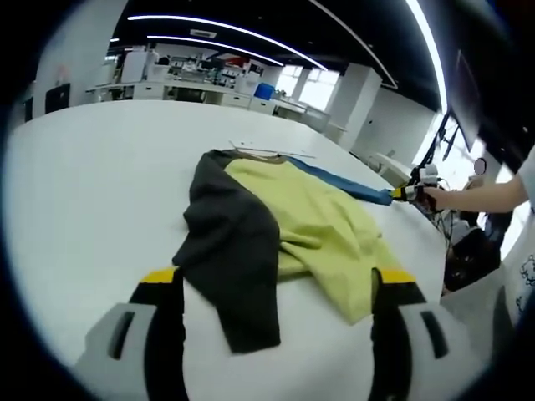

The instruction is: Fold the garment on the visible template until the final outline fits inside the template.

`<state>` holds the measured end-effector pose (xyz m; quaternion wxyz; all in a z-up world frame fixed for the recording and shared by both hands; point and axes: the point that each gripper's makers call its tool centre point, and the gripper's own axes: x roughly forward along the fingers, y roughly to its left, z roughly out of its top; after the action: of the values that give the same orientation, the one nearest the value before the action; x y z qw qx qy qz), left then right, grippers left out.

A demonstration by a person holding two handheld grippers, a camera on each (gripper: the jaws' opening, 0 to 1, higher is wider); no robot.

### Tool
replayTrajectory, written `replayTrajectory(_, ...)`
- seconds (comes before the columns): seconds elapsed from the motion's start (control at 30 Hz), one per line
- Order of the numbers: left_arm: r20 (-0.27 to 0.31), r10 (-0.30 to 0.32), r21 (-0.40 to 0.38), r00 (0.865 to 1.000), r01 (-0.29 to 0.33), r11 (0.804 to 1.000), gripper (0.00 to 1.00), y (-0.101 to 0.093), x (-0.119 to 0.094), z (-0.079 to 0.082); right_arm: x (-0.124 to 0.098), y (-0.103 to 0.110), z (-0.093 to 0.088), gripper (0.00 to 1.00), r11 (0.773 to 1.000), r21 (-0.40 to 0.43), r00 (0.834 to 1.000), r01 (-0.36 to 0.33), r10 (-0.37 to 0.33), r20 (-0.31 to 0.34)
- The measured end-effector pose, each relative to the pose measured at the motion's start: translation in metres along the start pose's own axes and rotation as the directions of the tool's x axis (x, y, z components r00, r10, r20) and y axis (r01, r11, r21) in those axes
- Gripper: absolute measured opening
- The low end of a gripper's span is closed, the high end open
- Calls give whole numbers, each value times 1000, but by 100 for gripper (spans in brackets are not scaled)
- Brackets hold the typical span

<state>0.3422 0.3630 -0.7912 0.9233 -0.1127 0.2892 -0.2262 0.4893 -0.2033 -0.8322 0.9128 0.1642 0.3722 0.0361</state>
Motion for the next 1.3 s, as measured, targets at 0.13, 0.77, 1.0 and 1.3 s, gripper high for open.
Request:
replayTrajectory(0.13, -2, -1, -2, 1000, 1, 1000, 90, 0, 0, -1, -1, -1, 3, 19, 1000, 24, 1000, -3, 3, 17)
replayTrajectory(0.77, 7, -5, -6, 1000, 5, 1000, 90, 0, 1, -1, -14, -8, 5, 0, 999, 41, 999, 15, -16, 40)
replayTrajectory(1.0, 10, -9, -6, 1000, 9, 1000, 89, -3, 0, -2, -26, -17, 9, 0, 999, 42, 998, 34, -36, 49)
replayTrajectory(1.3, 11, -20, -7, 1000, 20, 1000, 89, -6, 0, -4, -36, -25, 6, 0, 998, 24, 997, 57, -58, 45)
